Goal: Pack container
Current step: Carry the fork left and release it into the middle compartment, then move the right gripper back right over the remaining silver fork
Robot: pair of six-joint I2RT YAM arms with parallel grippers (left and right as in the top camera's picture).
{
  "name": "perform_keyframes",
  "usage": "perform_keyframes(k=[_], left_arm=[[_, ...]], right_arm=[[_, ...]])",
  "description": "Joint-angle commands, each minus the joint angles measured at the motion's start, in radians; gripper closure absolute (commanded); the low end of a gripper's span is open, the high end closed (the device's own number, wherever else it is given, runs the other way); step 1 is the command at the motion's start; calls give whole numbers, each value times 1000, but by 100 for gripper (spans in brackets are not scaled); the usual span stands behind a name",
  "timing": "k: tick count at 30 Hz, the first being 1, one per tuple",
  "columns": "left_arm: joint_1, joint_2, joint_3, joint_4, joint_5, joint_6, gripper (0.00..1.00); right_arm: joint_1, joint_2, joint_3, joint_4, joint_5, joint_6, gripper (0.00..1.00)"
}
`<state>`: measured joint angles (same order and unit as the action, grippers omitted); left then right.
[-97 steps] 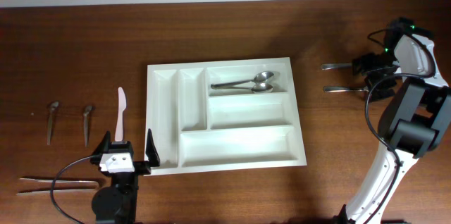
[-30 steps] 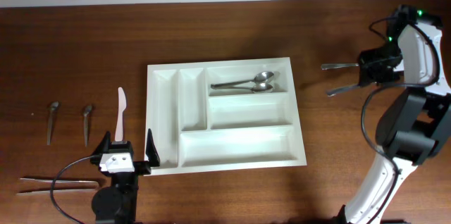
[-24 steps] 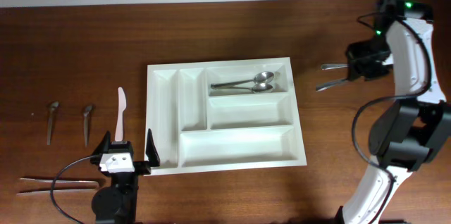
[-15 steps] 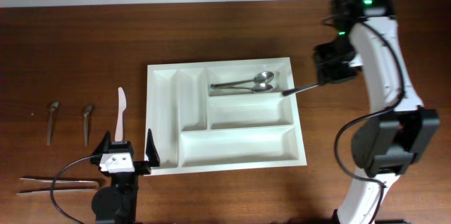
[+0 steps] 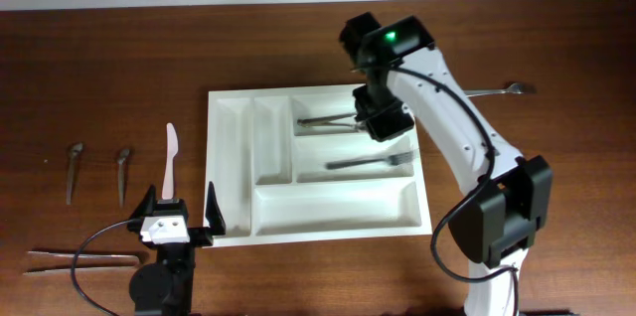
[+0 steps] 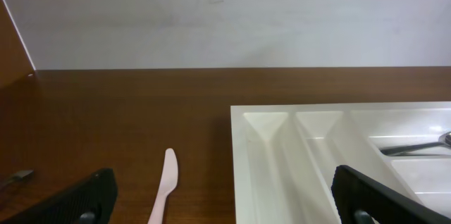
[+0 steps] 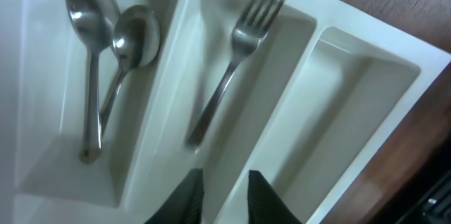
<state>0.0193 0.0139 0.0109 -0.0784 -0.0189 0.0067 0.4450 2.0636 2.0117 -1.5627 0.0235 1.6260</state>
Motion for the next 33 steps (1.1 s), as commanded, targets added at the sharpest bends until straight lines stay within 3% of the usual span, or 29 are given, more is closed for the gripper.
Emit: perform_keyframes(k=[1, 5, 11, 13, 17, 22, 27, 33], left_arm=[[6, -8, -2, -5, -4, 12, 1], [6, -8, -2, -5, -4, 12, 1], [6, -8, -2, -5, -4, 12, 1], [6, -8, -2, -5, -4, 12, 1], [6, -8, -2, -5, -4, 12, 1], [6, -8, -2, -5, -4, 12, 1], [6, -8, -2, -5, -4, 12, 1], [6, -8, -2, -5, -4, 12, 1]], right_arm=[[-8, -26, -6, -2, 72, 36, 76], [-37, -26, -6, -7, 80, 27, 67], [-130, -26, -6, 15, 203, -93, 12], [-171, -26, -6, 54, 257, -204, 0], [-297, -21, -6, 204, 229, -470, 1], [-455, 8, -6, 418, -154, -783, 4], [-585, 47, -6, 504, -402, -924, 5], [-663, 59, -6, 560, -413, -939, 5]])
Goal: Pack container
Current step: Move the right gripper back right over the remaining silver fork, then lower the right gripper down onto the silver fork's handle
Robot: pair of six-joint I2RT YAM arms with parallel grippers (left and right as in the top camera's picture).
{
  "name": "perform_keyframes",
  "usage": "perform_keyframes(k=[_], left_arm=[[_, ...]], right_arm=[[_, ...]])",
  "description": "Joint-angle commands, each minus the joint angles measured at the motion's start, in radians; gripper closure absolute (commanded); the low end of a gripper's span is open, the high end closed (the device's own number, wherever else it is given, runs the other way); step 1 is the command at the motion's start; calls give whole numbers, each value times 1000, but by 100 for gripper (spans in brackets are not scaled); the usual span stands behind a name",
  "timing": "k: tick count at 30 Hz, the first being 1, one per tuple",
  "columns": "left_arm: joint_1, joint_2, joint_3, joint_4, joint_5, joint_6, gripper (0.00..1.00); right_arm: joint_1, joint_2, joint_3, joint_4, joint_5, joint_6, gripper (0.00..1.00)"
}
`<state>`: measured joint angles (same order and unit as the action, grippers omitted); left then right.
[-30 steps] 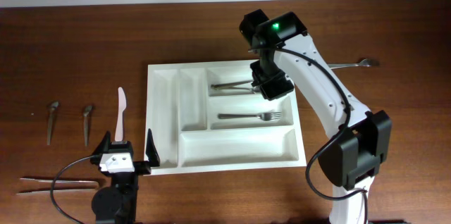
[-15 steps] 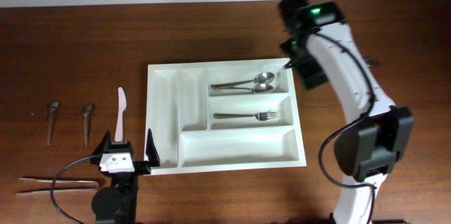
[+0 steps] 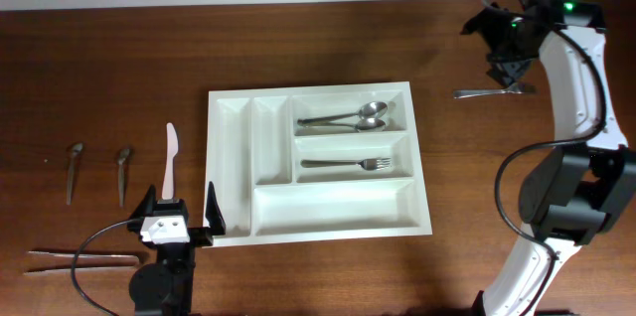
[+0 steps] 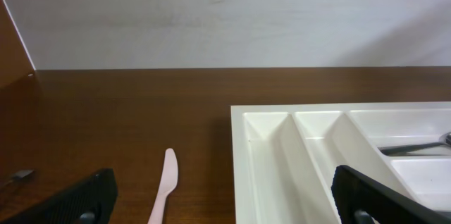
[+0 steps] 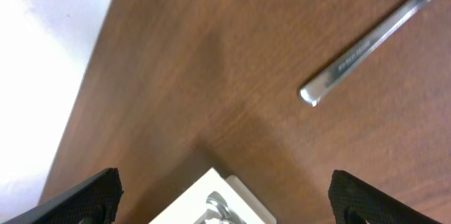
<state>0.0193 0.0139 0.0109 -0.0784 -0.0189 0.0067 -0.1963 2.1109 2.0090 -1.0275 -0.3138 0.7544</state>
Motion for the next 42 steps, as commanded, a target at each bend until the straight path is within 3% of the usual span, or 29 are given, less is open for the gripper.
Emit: perform_keyframes(k=[1, 3, 4, 7, 12, 13, 14, 20, 27, 42], left_arm=[[6, -8, -2, -5, -3, 12, 1], [6, -8, -2, -5, -4, 12, 1], [6, -8, -2, -5, -4, 12, 1], [6, -8, -2, -5, -4, 12, 1], [6, -8, -2, -5, -4, 12, 1], [6, -8, -2, -5, -4, 12, 1], [6, -8, -2, -5, -4, 12, 1], [6, -8, -2, -5, -4, 12, 1], [6, -8, -2, -5, -4, 12, 1], [6, -8, -2, -5, -4, 12, 1]], right_arm=[[-25, 13, -3, 39, -76, -72, 5], [-28, 19, -3, 82, -102, -138, 5], [-26, 22, -3, 108, -113, -188, 9], [-18, 22, -3, 135, -41, -197, 45], [-11, 22, -3, 156, 108, -189, 69], [-11, 22, -3, 155, 133, -189, 78], [-11, 22, -3, 158, 195, -189, 94], [-13, 41, -3, 180, 269, -225, 96], [-13, 136, -3, 182, 220, -386, 96], [-16, 267, -3, 221, 217, -437, 96]])
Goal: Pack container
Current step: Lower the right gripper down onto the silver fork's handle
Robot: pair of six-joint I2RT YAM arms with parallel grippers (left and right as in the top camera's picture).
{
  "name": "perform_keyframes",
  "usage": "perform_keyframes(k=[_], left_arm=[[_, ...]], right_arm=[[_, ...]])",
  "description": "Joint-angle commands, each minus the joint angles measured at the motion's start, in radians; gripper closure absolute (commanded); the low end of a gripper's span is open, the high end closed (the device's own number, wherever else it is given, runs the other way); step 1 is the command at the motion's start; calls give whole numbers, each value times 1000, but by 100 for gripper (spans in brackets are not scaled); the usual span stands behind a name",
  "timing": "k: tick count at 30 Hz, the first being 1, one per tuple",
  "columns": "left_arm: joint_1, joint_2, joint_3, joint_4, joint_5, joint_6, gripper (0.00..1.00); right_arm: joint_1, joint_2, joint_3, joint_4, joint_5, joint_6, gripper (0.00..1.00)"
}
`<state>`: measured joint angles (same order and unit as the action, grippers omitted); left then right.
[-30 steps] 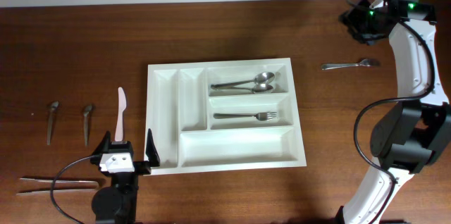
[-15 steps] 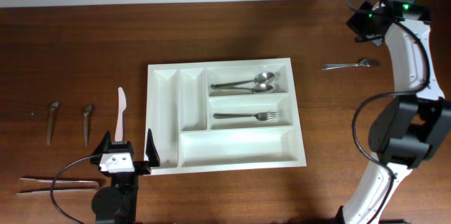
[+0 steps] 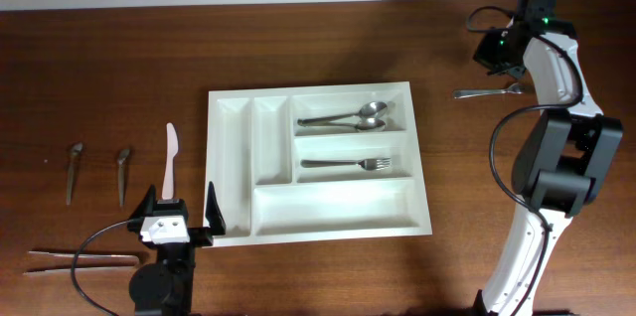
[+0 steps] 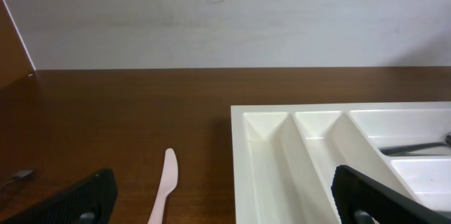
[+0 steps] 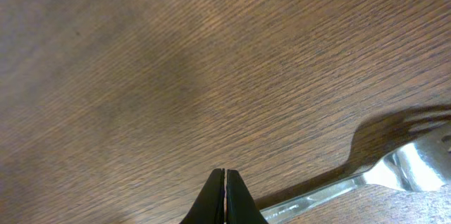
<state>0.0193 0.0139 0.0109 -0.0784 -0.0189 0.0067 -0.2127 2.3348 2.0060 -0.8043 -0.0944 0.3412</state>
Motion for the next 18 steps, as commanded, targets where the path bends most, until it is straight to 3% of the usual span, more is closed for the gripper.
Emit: perform_keyframes(k=[1, 18], left_arm=[[6, -8, -2, -5, -4, 12, 1], [6, -8, -2, -5, -4, 12, 1]], right_arm=[[-1, 47, 0, -3, -2, -24, 96], [-29, 99, 0, -49, 56, -24, 96]])
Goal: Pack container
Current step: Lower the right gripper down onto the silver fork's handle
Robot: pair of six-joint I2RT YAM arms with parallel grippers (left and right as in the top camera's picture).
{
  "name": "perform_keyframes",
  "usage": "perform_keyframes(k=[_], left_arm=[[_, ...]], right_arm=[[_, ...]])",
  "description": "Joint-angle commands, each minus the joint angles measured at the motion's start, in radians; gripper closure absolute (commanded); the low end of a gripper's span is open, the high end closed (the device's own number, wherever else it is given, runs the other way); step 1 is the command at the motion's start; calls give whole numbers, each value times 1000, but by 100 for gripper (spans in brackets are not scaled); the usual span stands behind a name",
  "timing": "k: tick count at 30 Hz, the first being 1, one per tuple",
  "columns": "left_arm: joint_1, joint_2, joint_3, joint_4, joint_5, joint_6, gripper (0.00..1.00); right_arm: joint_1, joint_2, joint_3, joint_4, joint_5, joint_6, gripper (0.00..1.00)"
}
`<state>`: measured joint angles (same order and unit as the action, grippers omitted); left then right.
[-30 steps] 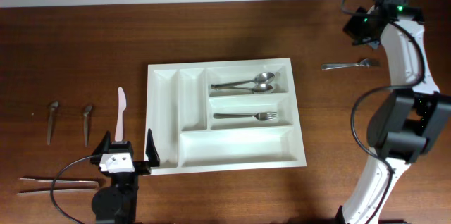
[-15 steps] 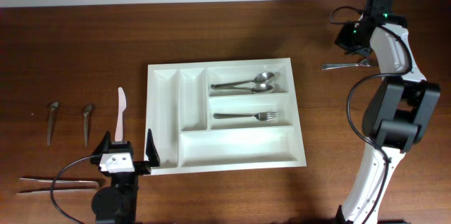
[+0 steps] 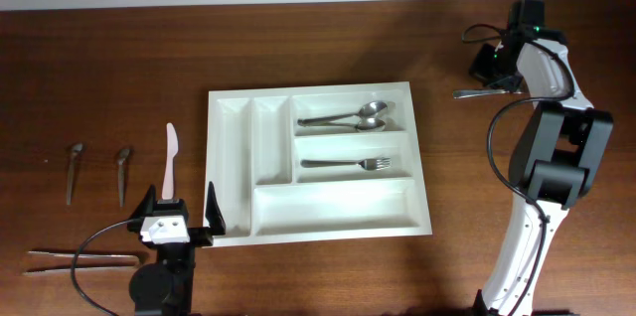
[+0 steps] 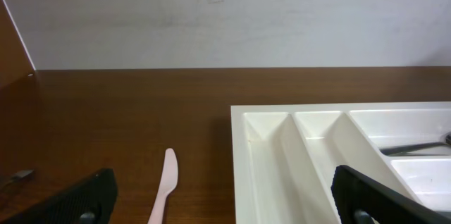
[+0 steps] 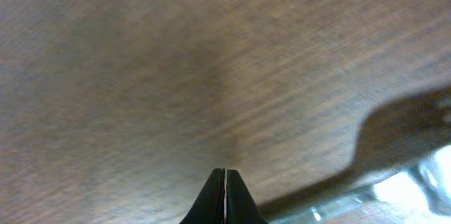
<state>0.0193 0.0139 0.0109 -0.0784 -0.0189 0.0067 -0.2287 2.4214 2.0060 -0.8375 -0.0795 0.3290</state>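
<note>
The white cutlery tray (image 3: 231, 167) lies mid-table, with two spoons (image 3: 348, 117) in its upper right compartment and a fork (image 3: 358, 164) in the one below. Another fork (image 3: 477, 91) lies on the wood to the tray's upper right. My right gripper (image 3: 500, 79) is shut just above this fork; in the right wrist view its tips (image 5: 224, 176) are pressed together close over the table, and the blurred fork (image 5: 405, 182) lies to their right. My left gripper (image 3: 180, 215) stands open at the tray's lower left corner, empty, fingers (image 4: 81, 199) wide apart.
A pink knife (image 3: 171, 160) lies left of the tray, also in the left wrist view (image 4: 164, 192). Two small utensils (image 3: 75, 169) (image 3: 122, 172) lie further left. Thin tongs (image 3: 70, 258) rest near the front left edge.
My right gripper, shut then and now, has dropped closer to the table beside the loose fork. The fork, the tray and the left arm have not moved.
My right gripper was first over the tray's spoon and fork compartments. Then it was open at the far right above the loose fork. After that it was shut low beside that fork, and now it sits lower still. The left arm stayed put.
</note>
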Motion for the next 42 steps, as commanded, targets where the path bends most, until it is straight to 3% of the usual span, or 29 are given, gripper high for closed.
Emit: perform_keyframes(k=[1, 23, 32, 42], left_arm=[[6, -8, -2, -5, -4, 12, 1], [6, -8, -2, -5, -4, 12, 1], [6, -8, -2, -5, -4, 12, 1], [6, -8, -2, -5, -4, 12, 1]], right_arm=[[-14, 13, 0, -21, 46, -12, 96], [-29, 16, 0, -163, 120, -70, 96], [-29, 16, 0, -272, 314, 21, 96], [-29, 16, 6, -314, 293, 28, 96]])
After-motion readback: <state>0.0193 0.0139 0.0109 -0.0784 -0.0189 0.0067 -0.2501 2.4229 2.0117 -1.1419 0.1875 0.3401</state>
